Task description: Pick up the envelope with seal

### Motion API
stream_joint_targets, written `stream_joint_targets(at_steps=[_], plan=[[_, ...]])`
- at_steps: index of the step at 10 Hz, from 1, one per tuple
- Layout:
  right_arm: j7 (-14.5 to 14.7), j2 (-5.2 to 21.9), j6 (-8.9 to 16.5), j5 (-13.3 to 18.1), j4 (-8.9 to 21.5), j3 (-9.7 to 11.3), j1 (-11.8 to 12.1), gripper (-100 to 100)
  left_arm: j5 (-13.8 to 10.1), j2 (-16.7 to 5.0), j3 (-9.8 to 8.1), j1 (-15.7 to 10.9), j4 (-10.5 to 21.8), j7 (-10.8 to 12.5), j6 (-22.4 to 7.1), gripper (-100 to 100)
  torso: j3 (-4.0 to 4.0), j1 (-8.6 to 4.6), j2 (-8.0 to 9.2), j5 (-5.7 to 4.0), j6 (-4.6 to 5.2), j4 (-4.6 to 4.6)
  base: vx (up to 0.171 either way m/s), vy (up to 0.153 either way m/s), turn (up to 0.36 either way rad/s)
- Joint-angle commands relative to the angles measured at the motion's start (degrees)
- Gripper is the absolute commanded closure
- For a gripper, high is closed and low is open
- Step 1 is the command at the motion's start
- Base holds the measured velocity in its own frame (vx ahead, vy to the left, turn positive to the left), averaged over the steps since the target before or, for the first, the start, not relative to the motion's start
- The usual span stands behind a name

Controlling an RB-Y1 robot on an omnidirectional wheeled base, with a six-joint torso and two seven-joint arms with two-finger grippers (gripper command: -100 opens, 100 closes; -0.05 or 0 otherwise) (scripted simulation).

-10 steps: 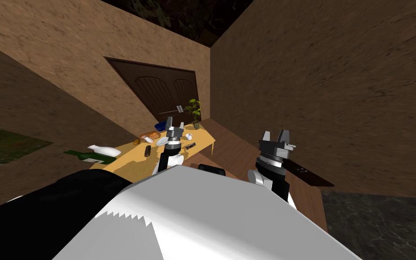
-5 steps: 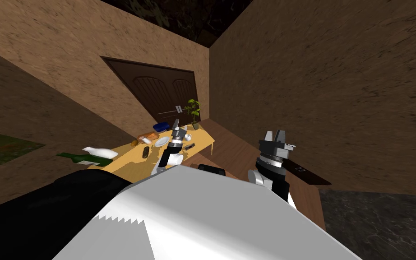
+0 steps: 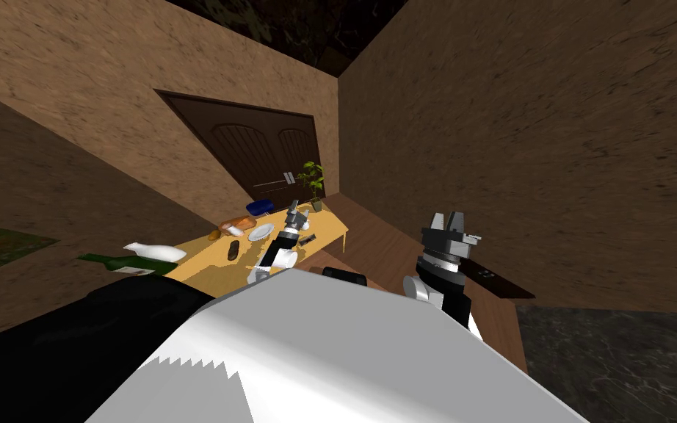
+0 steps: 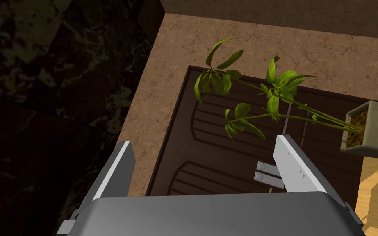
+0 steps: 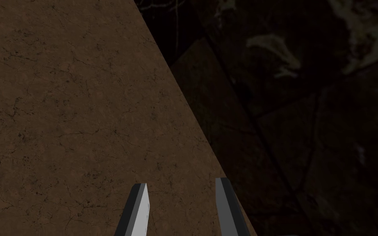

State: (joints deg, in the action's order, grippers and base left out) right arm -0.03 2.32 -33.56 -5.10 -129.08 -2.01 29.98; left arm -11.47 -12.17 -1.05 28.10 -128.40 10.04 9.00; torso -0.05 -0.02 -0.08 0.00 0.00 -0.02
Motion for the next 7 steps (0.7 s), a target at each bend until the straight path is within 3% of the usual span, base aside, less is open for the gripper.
stream_joint_targets(at_steps=[1, 4, 7], plan=[[0.00, 0.00, 0.00, 0.00, 0.00, 0.00, 0.00, 0, -1.45, -1.22, -0.46, -1.13, 1.96, 1.05, -2.86, -100, 0.00, 0.00, 0.00, 0.00, 0.00, 0.00, 0.021, -0.010, -0.024], [0.00, 0.00, 0.00, 0.00, 0.00, 0.00, 0.00, 0, -2.63, -2.06, -0.61, -1.72, 3.36, 1.83, -6.00, -100, 0.00, -0.01, 0.00, 0.00, 0.01, 0.00, 0.017, -0.009, -0.025], [0.00, 0.00, 0.00, 0.00, 0.00, 0.00, 0.00, 0, -5.09, -3.72, -0.92, -2.95, 6.35, 3.47, -10.99, -100, 0.01, 0.00, 0.01, 0.00, 0.00, 0.00, 0.019, -0.007, -0.024]])
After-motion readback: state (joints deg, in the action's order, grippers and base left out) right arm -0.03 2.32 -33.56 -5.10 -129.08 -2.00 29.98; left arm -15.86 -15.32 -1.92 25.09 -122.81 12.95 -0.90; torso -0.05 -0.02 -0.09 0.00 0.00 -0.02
